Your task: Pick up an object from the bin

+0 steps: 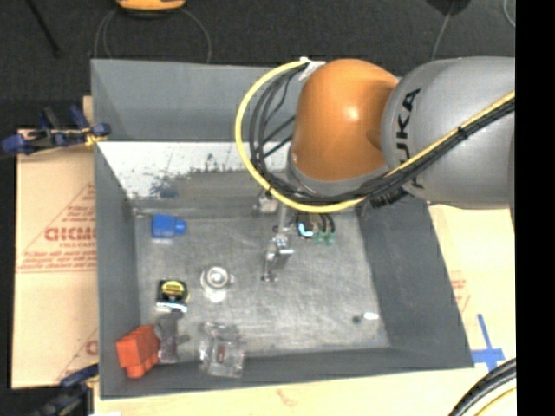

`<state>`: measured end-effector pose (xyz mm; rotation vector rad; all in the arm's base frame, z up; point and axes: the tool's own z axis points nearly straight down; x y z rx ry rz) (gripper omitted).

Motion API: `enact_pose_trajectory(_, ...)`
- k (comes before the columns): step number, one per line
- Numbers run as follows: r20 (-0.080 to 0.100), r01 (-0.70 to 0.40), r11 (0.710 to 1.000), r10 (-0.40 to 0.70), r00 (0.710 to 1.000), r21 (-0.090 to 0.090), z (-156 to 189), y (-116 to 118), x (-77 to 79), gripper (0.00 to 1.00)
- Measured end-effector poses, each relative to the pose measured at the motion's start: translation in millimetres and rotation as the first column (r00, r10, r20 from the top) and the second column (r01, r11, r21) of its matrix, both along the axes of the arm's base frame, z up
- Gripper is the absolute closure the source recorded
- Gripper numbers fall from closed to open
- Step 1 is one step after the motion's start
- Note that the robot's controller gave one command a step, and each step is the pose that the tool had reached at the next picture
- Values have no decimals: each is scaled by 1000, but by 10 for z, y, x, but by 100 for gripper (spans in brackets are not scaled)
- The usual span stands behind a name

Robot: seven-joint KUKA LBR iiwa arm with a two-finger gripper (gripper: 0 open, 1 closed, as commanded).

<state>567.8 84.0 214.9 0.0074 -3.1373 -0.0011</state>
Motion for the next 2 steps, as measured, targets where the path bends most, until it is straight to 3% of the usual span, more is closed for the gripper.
enact_pose_trajectory(1,45,-77,997,76,996,4,-1205,542,-559,0)
enact_pose_trajectory(2,10,-2,1000,2,1000,-1,-1001,321,-388,0)
